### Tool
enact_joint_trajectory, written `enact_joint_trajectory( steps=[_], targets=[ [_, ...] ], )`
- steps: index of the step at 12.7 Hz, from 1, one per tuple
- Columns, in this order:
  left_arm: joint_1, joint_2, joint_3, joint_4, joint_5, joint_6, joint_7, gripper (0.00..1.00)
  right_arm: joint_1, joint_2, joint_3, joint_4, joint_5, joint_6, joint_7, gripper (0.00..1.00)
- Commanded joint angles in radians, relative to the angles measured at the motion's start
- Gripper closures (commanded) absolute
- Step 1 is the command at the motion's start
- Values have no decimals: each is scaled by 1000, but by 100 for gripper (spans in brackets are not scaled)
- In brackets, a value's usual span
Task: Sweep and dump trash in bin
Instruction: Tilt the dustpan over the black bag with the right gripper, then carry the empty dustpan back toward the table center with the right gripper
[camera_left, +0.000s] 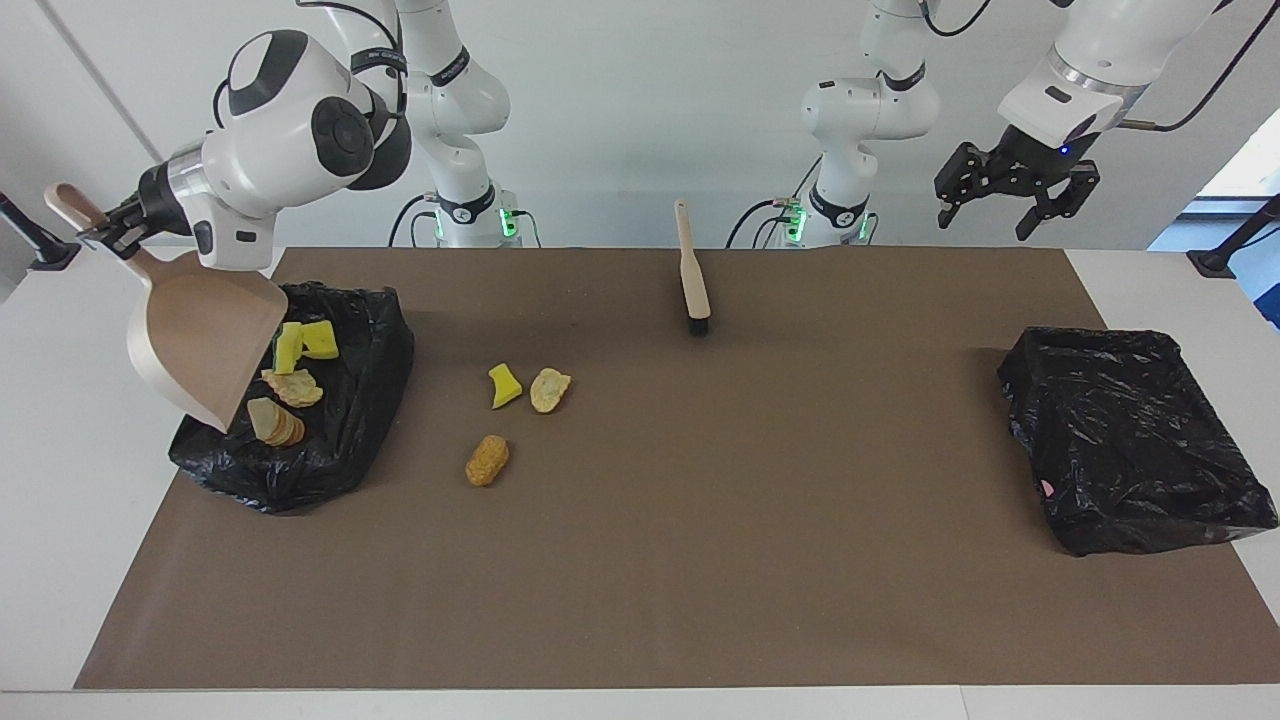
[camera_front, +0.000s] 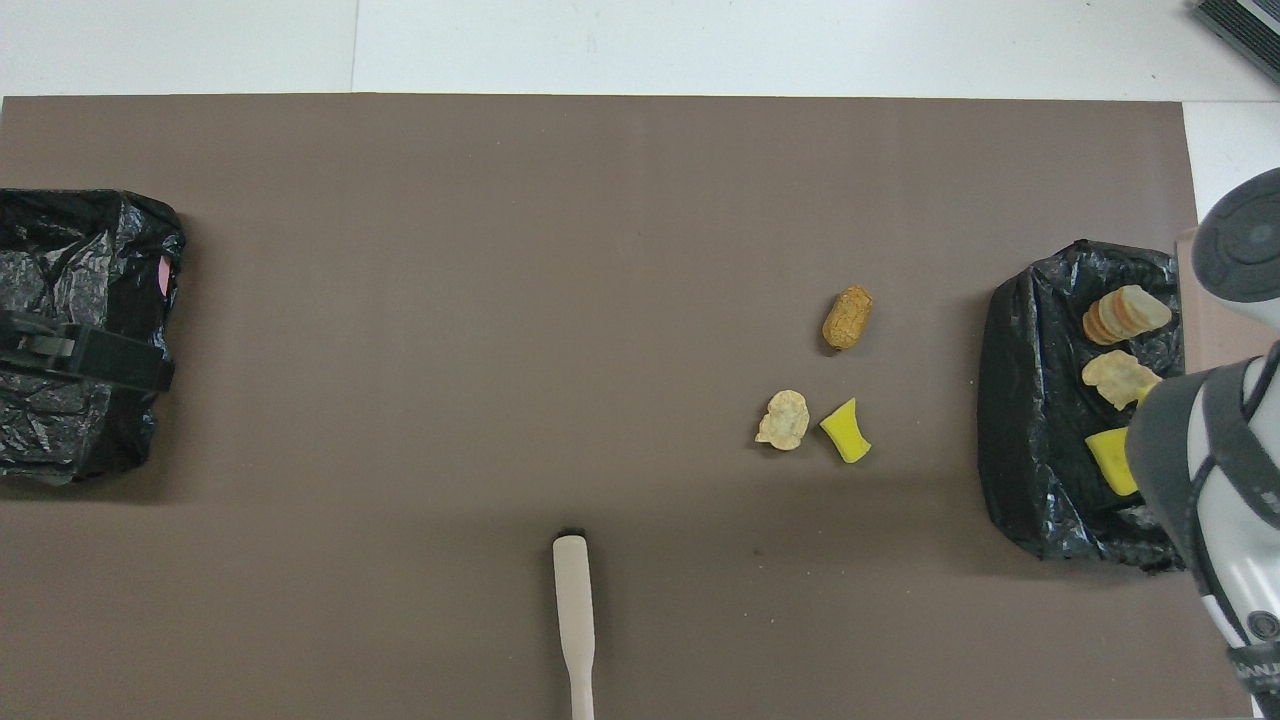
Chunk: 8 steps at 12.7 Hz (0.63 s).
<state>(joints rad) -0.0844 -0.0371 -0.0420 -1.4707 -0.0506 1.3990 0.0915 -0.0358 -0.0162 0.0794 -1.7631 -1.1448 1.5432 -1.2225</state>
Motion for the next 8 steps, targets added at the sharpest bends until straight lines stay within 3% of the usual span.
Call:
enact_joint_trajectory(
  steps=[1,6,8],
  targets=[
    [21,-7,-6,4,-5,-11,7,0,-4,-24,20,27,68,-52,50,100],
    [23,-7,-6,4,-3,-11,7,0,-4,-27,75,50,264,-117,267,100],
    [23,-7,-6,4,-3,-11,7,0,-7,-25,74,48,414,-98,361,100]
  ],
)
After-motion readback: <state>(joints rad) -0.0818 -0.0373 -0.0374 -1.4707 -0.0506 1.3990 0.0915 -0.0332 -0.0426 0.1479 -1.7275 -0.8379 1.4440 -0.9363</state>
